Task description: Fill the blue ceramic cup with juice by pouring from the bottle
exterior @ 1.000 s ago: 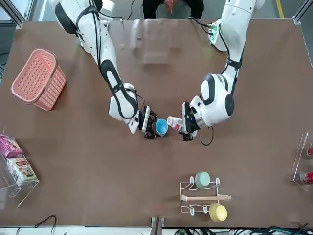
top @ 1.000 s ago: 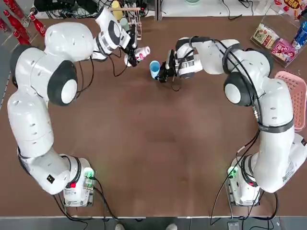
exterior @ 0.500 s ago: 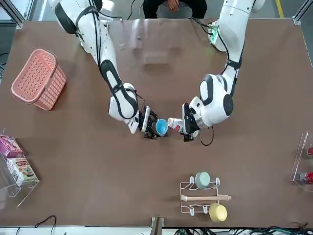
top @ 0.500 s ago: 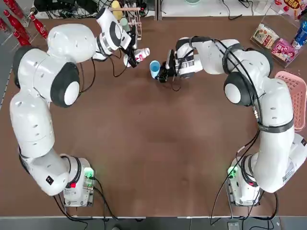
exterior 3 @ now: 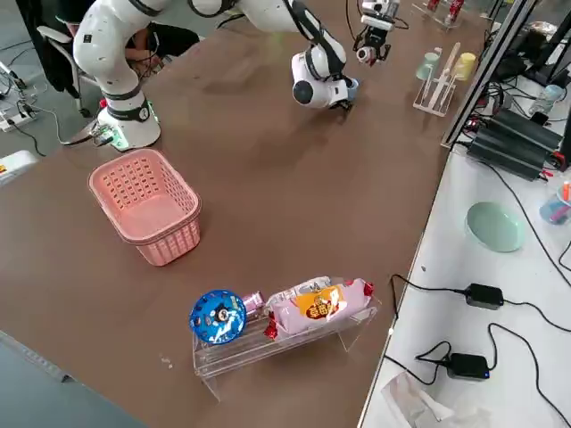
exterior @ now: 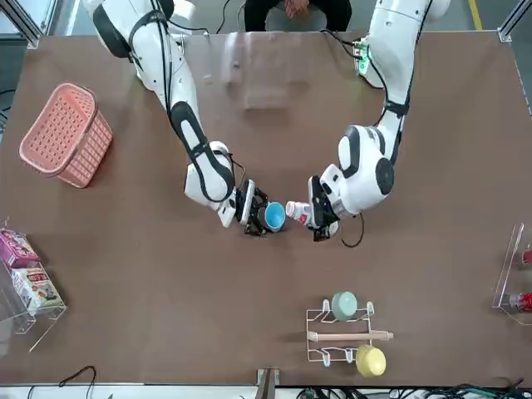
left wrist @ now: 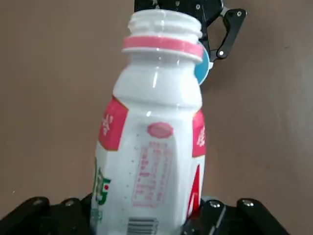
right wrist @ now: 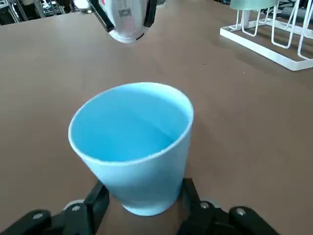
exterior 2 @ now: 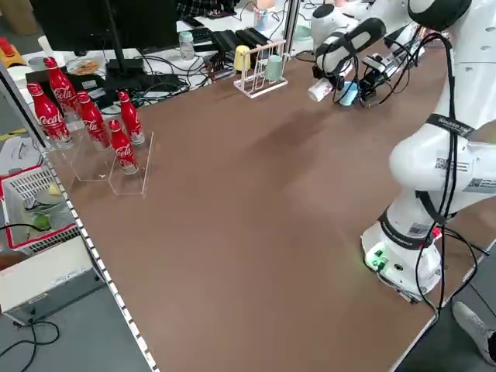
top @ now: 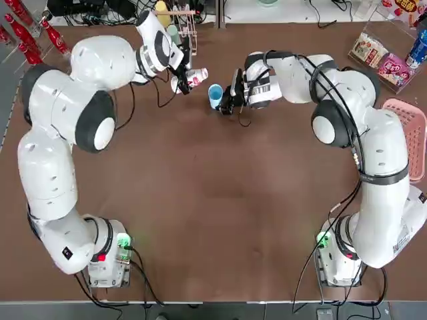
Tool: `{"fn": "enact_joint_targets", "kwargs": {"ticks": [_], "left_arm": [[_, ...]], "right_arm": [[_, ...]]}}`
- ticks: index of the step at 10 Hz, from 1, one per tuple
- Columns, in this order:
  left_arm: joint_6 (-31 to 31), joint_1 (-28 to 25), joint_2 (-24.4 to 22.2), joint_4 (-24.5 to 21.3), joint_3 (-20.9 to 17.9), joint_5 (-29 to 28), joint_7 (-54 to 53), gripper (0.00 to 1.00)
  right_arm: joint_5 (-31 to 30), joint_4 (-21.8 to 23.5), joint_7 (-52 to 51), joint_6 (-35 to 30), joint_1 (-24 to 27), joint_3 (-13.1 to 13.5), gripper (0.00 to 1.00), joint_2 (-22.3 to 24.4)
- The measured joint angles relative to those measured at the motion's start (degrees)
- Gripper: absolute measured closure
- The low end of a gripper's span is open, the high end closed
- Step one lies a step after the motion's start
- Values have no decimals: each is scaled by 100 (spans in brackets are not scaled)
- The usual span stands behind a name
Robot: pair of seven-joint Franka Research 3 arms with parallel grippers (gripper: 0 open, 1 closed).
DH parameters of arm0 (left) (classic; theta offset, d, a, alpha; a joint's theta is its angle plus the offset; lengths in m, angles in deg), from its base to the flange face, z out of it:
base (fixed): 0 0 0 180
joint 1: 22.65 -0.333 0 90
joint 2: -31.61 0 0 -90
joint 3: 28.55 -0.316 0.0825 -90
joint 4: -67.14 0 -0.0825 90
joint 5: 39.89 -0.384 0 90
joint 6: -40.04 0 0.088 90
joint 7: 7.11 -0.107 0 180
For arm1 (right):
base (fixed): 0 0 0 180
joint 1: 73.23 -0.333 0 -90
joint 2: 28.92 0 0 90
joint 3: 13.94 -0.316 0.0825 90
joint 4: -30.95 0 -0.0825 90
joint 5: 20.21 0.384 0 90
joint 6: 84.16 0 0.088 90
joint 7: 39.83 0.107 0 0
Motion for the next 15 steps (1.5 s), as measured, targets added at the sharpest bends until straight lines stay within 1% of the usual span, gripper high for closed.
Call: {"fn": "enact_joint_targets", "kwargs": {"ticks": [1, 2, 6, 7, 9, 12, 15], "left_arm": [[-9, 163, 56, 20, -128, 0, 80, 51], [-18, 236, 99, 66, -162, 0, 197, 51], [-25, 315, 264, 185, -191, 0, 338, 51], [-27, 374, 294, 230, -277, 0, 360, 51], [-26, 639, 333, 290, -582, -2, 400, 51], [-27, 841, 421, 324, -698, -3, 638, 51], [-27, 1070, 509, 353, -985, -3, 648, 51]], "right_arm": [[2, 0, 0, 0, 1, 0, 33, 0], [5, 0, 0, 0, 1, 0, 33, 0], [10, 0, 0, 0, 23, 0, 33, 0], [10, 0, -1, 0, 38, 0, 33, 0], [25, 0, -1, -1, 52, 0, 33, 0], [56, 0, -6, -1, 55, 0, 33, 0], [61, 0, -11, -1, 56, 0, 33, 0]]}}
